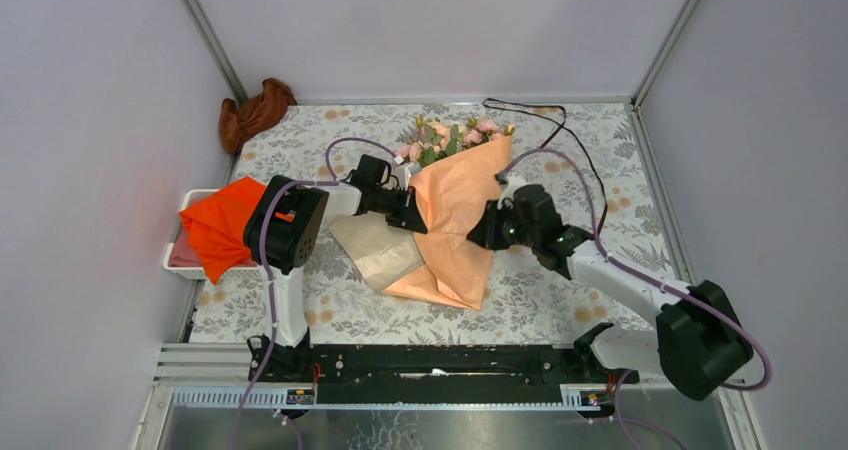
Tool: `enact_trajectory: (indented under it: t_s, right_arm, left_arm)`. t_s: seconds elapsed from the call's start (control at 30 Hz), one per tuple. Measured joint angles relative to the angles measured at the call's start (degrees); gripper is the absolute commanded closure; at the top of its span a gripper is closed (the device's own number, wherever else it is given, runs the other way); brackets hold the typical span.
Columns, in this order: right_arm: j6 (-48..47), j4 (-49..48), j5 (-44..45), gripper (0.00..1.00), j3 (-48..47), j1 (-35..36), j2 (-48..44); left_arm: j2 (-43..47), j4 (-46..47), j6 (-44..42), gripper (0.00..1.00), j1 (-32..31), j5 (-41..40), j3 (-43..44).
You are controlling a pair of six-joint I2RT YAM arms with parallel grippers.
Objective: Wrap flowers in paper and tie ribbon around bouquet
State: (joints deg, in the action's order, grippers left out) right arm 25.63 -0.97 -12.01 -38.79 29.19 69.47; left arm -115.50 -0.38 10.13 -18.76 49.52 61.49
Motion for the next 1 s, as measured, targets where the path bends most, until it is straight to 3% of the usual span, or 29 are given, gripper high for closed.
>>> enact_trajectory:
  t_s: [0.13, 0.43, 0.57, 0.73, 0.8, 1.0]
  right_arm:
    - [3.63, -7.63, -7.76, 1.0, 3.93, 6.38, 6.45]
    - [9.18, -18.47, -16.48, 1.0, 5.95, 15.96, 24.48]
    - [12.15, -22.84, -16.11, 1.0, 7.65, 16.46, 25.03]
    - [13.81, -23.71, -15.23, 1.0, 7.34, 16.55, 25.73]
    - [14.08, -23.82, -15.13, 1.0, 6.82, 16.57, 26.29]
    - [14.64, -25.53, -15.15, 1.0, 6.45, 16.57, 27.47]
  left_arm:
    - [-0.07, 0.02, 0.44, 1.0, 0.02, -0.02, 0.0]
    - [-0.15, 0.09, 0.9, 1.0, 0.07, 0.0, 0.02]
    - [-0.15, -0.9, 0.87, 0.58, 0.11, -0.09, 0.55]
    - [1.27, -8.07, -2.51, 0.18, 1.92, -2.51, 5.64]
    - [4.52, -12.35, -4.11, 0.09, 5.03, -5.49, 5.88]
    - [22.43, -20.28, -3.56, 0.06, 17.33, -15.72, -1.97]
